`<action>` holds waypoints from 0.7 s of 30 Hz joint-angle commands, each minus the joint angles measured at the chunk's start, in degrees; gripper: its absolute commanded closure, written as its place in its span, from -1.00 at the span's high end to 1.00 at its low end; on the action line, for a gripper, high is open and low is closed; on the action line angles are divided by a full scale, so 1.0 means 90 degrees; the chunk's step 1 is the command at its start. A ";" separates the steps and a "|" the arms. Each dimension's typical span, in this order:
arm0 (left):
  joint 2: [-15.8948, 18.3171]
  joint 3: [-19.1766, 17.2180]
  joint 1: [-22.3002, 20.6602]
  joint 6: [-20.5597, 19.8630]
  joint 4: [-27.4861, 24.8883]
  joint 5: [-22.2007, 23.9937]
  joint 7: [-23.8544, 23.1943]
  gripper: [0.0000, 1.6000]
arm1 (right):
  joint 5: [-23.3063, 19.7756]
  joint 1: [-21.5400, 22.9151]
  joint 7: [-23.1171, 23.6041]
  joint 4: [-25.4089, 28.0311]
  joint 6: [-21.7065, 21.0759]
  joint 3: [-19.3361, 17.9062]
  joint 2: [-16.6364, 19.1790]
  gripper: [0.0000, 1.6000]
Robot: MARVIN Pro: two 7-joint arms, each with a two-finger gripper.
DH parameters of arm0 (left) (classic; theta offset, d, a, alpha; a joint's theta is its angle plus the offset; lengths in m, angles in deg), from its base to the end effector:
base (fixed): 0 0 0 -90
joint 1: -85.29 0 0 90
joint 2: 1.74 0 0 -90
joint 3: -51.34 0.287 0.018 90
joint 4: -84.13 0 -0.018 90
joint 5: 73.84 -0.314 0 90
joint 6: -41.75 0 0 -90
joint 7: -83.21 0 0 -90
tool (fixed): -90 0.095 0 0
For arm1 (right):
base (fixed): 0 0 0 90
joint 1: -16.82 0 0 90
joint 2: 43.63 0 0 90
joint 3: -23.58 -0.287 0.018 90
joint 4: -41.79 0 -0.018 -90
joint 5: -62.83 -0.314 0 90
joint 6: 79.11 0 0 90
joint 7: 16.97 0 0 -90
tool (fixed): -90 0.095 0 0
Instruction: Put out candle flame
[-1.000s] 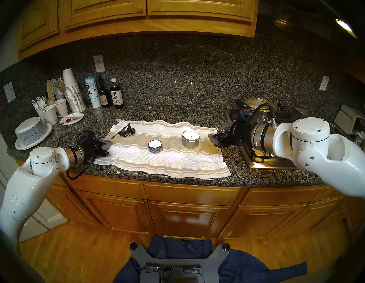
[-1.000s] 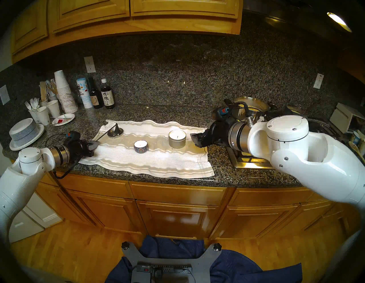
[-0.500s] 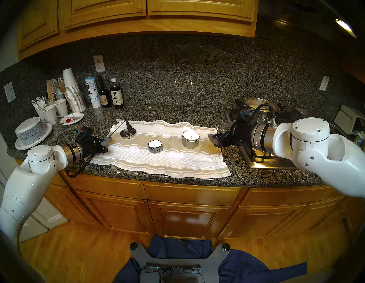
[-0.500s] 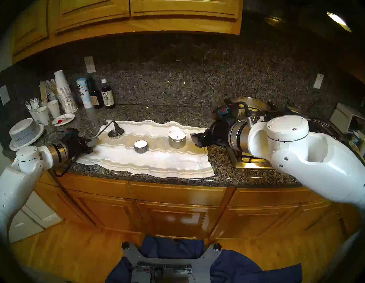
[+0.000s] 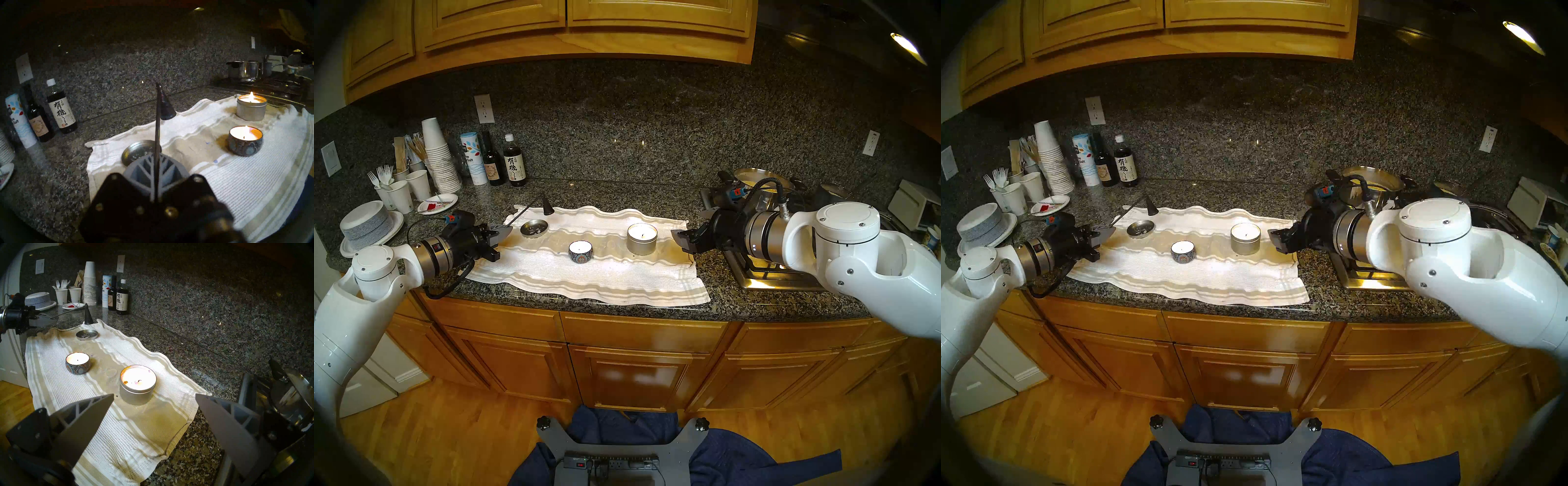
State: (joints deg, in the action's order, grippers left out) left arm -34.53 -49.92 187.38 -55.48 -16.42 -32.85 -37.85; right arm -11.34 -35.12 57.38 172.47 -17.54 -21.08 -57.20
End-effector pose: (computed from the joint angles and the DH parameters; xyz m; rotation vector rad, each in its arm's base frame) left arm 0.3794 0.1948 -0.1656 2.1326 -0.8569 1.8354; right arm 0.3510 -0.0046 -0.0864 -2.3317 -0.8905 -1.5922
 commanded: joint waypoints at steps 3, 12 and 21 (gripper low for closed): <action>0.0046 -0.0900 0.0548 0.0558 -0.0477 0.0032 -0.0485 -1.00 | 0.0005 0.0158 0.0004 0.0005 0.0047 -0.0157 0.0007 1.00; -0.0176 -0.1427 0.1129 0.0512 -0.0834 0.0012 -0.0818 -1.00 | 0.0002 0.0161 0.0010 0.0004 0.0046 -0.0160 0.0008 1.00; -0.0304 -0.1320 0.1249 0.0362 -0.0966 -0.0090 -0.0688 -1.00 | 0.0000 0.0162 0.0012 0.0004 0.0046 -0.0161 0.0009 1.00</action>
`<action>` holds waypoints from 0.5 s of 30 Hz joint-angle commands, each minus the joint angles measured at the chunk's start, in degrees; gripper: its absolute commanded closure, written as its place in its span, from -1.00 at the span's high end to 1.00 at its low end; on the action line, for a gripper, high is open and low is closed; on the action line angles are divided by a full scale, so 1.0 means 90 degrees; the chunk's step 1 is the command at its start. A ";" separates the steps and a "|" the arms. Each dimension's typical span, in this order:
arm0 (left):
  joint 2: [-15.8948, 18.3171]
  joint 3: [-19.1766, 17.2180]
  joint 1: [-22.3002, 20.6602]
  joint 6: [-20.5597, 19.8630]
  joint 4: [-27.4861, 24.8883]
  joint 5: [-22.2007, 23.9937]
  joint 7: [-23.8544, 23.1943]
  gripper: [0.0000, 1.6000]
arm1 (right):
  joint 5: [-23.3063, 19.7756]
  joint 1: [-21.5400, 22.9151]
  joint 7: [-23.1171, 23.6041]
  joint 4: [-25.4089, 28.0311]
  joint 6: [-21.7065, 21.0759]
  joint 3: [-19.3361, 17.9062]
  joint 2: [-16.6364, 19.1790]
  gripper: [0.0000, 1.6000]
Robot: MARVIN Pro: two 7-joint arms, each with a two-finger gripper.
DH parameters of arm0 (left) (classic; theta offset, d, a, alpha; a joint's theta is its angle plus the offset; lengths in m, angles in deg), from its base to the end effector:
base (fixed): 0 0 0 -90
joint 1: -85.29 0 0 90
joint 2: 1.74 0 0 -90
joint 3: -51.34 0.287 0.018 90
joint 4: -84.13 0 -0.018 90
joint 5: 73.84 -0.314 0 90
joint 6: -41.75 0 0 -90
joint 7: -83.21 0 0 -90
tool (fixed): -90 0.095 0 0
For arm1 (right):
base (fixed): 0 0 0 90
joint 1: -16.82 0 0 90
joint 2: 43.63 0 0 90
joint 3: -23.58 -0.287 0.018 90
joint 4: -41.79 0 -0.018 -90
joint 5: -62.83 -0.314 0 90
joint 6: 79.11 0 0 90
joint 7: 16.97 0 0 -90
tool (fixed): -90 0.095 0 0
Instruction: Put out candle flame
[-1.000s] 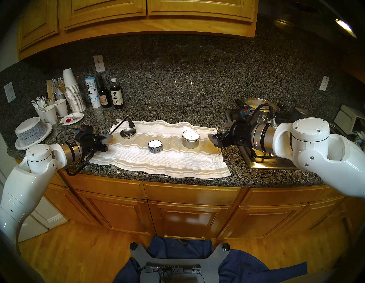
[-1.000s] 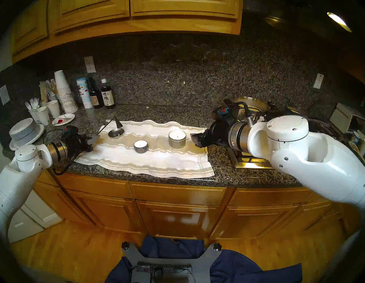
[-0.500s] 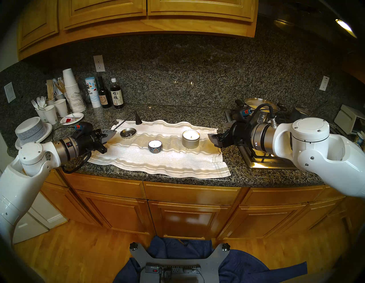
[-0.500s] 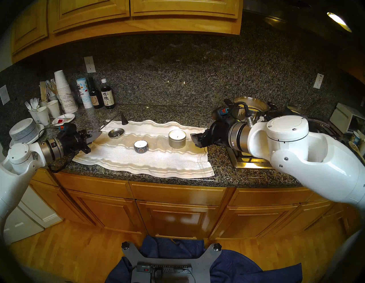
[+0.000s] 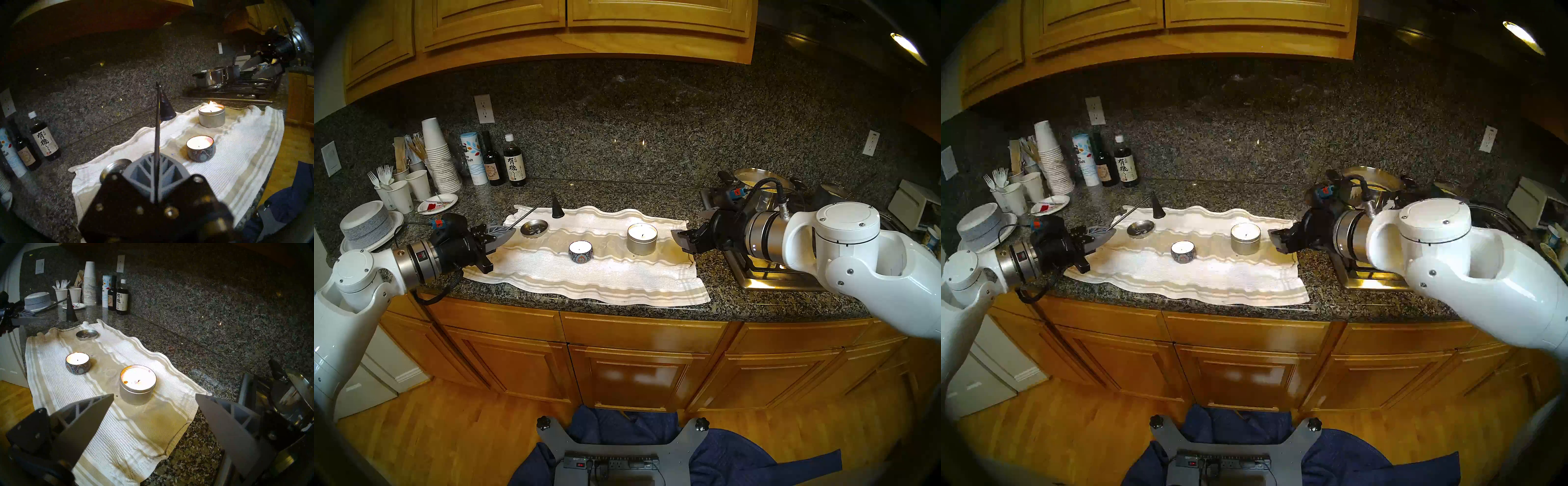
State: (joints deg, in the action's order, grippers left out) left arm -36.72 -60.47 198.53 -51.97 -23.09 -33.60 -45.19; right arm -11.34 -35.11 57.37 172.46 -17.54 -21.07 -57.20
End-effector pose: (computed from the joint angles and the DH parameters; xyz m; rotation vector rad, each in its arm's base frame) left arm 0.3404 0.1843 -0.1564 1.9997 -0.9869 1.8198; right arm 0.3510 -0.0047 -0.0864 -2.3320 -0.8903 -1.5924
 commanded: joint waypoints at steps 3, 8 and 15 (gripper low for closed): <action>-0.0061 -0.0131 0.0050 -0.0039 -0.0248 0.0024 0.0081 -1.00 | 0.0001 0.0161 0.0012 0.0005 0.0046 -0.0162 0.0008 1.00; -0.0080 -0.0042 0.0109 -0.0035 -0.0328 -0.0014 0.0093 -1.00 | 0.0001 0.0161 0.0012 0.0005 0.0046 -0.0162 0.0008 1.00; -0.0063 0.0108 0.0080 -0.0075 -0.0325 -0.0055 0.0162 -1.00 | 0.0001 0.0162 0.0013 0.0005 0.0046 -0.0162 0.0008 1.00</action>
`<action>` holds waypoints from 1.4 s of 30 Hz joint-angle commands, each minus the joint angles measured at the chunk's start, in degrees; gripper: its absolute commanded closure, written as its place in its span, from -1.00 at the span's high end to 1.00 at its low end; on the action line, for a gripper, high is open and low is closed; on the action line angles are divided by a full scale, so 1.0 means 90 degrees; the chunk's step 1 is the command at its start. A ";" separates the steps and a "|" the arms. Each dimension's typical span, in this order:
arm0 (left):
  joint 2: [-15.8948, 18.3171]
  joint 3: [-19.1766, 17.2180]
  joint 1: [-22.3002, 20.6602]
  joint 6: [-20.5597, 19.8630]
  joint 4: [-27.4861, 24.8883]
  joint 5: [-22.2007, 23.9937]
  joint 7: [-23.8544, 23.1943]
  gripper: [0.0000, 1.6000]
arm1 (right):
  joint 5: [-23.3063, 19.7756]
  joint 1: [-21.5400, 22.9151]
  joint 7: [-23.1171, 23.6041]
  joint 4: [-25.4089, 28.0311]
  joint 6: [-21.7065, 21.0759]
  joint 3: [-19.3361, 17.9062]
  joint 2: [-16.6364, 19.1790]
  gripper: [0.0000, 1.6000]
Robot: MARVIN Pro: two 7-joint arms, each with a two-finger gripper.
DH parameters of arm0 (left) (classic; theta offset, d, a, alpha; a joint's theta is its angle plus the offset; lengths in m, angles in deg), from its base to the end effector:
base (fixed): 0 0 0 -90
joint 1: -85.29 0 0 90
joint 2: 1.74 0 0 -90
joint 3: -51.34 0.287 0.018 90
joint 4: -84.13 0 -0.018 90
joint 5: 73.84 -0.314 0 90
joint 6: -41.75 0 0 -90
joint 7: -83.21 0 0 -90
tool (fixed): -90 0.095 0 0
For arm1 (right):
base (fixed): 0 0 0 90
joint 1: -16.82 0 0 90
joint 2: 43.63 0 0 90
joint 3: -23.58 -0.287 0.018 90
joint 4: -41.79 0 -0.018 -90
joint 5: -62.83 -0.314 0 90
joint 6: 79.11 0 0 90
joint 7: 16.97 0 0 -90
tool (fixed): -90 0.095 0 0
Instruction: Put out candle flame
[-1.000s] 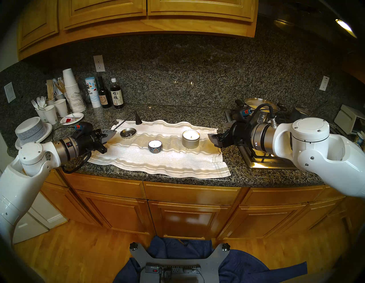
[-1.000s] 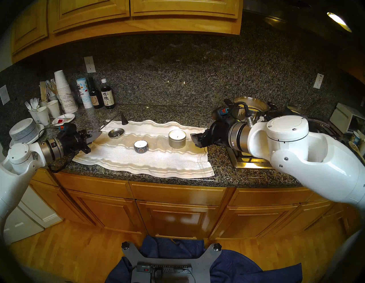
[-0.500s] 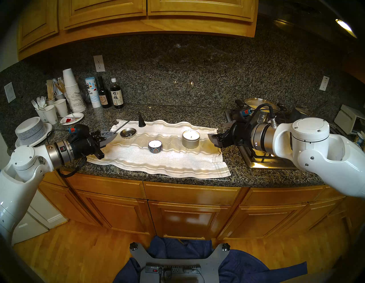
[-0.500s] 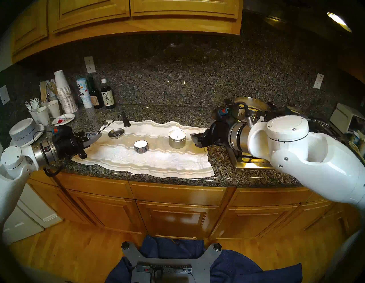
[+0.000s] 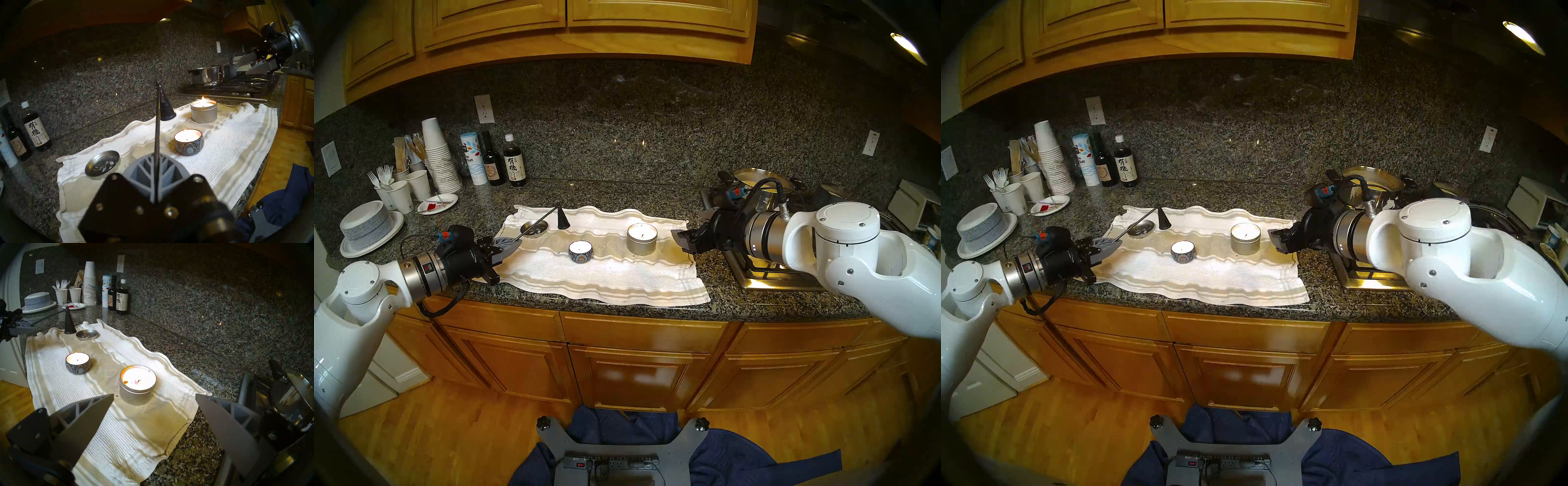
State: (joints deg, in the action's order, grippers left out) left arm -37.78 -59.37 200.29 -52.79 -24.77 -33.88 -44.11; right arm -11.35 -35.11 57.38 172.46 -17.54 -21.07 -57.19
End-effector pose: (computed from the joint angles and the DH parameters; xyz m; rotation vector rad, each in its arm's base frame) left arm 0.3331 0.1721 -0.1706 2.0136 -0.9628 1.7745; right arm 0.3510 -0.0047 -0.0864 -2.3321 -0.8903 -1.5921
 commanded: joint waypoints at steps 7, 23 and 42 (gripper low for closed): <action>0.0123 0.0110 -0.0120 0.0039 -0.0132 -0.0077 0.0020 -1.00 | 0.0002 0.0161 0.0012 0.0005 0.0046 -0.0162 0.0008 1.00; 0.0222 0.0437 -0.0184 0.0066 -0.0107 -0.0289 0.0124 -1.00 | 0.0001 0.0161 0.0012 0.0005 0.0046 -0.0162 0.0008 1.00; 0.0299 0.0832 -0.0490 0.0054 0.0011 -0.0500 0.0277 -1.00 | 0.0002 0.0162 0.0010 0.0005 0.0047 -0.0159 0.0008 1.00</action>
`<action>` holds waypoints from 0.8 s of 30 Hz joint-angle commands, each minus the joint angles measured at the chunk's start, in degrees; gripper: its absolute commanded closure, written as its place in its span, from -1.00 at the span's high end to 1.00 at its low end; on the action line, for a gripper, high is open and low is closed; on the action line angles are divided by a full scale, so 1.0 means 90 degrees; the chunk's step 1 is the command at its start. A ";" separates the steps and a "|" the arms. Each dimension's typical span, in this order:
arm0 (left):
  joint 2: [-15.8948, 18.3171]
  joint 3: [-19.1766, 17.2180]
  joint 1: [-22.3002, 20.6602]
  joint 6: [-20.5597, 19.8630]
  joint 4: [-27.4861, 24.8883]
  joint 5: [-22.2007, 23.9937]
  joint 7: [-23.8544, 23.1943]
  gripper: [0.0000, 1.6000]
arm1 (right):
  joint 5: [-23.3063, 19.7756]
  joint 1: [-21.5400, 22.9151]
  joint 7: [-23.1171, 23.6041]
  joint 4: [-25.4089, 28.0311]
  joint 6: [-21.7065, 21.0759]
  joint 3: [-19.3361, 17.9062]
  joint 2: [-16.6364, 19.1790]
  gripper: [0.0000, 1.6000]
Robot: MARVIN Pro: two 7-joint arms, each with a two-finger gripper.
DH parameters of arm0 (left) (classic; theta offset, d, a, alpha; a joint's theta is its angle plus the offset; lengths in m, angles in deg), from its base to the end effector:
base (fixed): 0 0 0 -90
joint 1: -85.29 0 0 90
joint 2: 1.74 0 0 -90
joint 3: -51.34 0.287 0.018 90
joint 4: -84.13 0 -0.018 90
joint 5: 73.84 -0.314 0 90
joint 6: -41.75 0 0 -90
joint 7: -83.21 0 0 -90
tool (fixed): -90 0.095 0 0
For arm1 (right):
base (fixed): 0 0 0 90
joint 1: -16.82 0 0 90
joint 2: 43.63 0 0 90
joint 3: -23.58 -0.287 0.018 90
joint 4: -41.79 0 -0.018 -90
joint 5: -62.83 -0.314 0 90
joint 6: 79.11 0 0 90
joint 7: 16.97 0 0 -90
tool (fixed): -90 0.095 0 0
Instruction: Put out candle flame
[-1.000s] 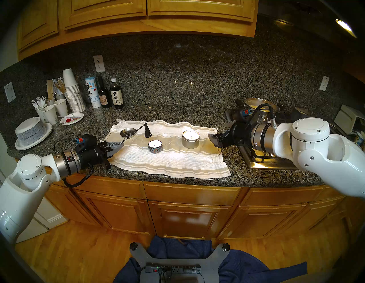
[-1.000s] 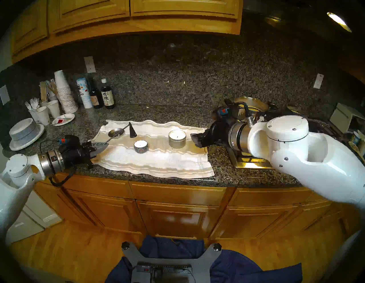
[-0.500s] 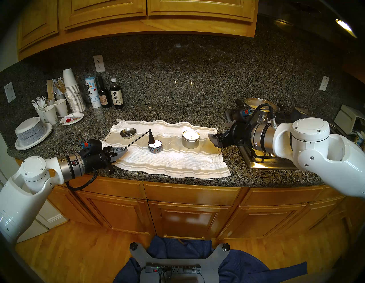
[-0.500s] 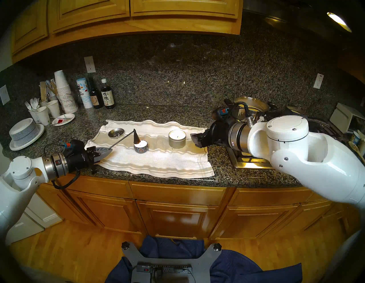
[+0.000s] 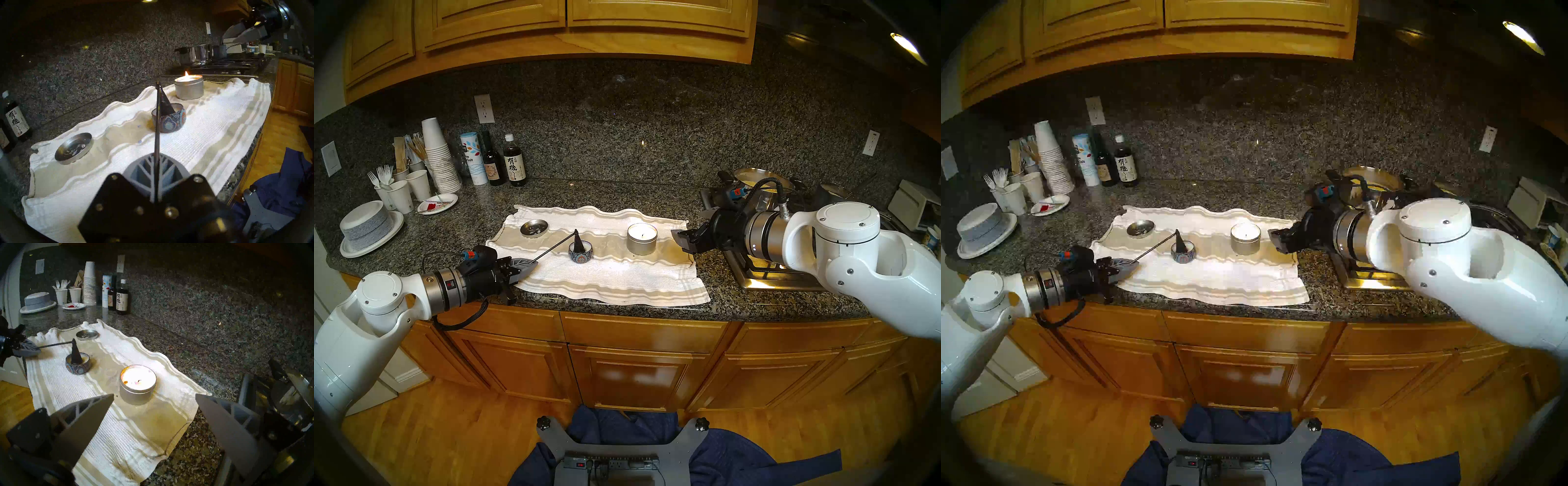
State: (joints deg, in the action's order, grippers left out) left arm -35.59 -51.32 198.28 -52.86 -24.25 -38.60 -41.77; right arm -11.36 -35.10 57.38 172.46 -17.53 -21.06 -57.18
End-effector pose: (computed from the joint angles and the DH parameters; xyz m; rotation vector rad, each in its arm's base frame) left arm 0.3357 0.1504 -0.2024 2.0725 -1.0712 1.6630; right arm 0.3510 -0.0048 -0.0864 -2.3321 -0.8902 -1.5921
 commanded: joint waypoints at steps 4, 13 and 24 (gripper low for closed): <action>0.0088 -0.0098 -0.0221 0.0075 -0.0034 0.0010 0.0008 -1.00 | 0.0003 0.0161 0.0010 0.0005 0.0047 -0.0160 0.0007 1.00; 0.0116 -0.0153 -0.0185 0.0066 -0.0072 0.0050 -0.0004 -1.00 | 0.0003 0.0161 0.0009 0.0005 0.0047 -0.0160 0.0007 1.00; 0.0127 -0.0153 -0.0169 0.0069 -0.0098 0.0079 0.0002 -1.00 | 0.0003 0.0161 0.0010 0.0005 0.0047 -0.0160 0.0007 1.00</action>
State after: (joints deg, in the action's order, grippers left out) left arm -34.63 -51.15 197.97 -52.86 -24.04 -38.59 -41.59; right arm -11.36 -35.09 57.38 172.46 -17.53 -21.06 -57.18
